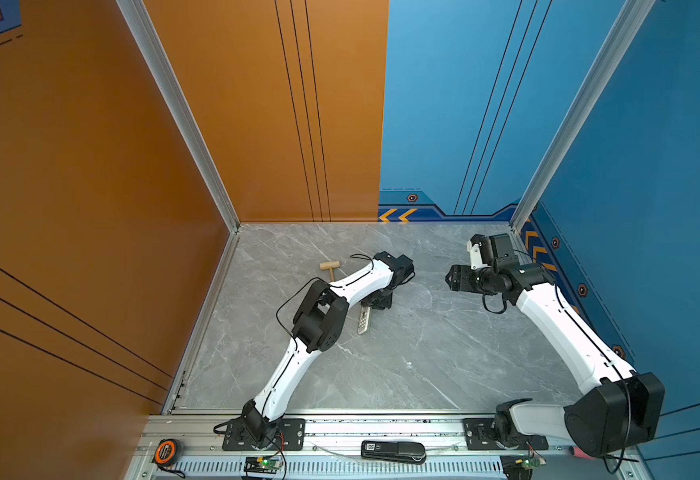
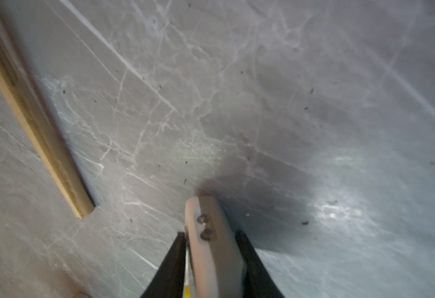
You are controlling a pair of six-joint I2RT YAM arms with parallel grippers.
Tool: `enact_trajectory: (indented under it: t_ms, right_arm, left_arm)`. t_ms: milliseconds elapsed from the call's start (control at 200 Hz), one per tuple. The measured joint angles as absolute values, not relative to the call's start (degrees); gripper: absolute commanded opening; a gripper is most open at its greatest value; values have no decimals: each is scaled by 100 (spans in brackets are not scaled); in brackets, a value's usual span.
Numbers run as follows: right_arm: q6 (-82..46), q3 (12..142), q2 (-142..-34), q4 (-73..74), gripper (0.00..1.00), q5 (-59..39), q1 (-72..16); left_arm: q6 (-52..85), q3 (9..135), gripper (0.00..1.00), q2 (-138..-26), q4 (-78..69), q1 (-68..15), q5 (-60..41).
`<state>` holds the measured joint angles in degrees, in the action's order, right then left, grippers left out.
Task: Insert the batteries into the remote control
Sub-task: 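Lower the remote onto the table with the left gripper and release it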
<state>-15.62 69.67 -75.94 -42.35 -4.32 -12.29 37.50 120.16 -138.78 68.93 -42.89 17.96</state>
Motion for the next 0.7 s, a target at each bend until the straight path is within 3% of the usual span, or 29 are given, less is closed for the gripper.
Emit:
enact_trajectory:
  t_ms: [356,701]
  right_arm:
    - [-1522,6923,-7485,-4235,80,-425,-1192]
    - [-1525,6877,-7465,-4169,80,-375,-1192]
  left_arm:
    - [3756,12191,43,-13878,6877,-4311,1645]
    - [3728,12307,44,-13677,6858,-4320,1557]
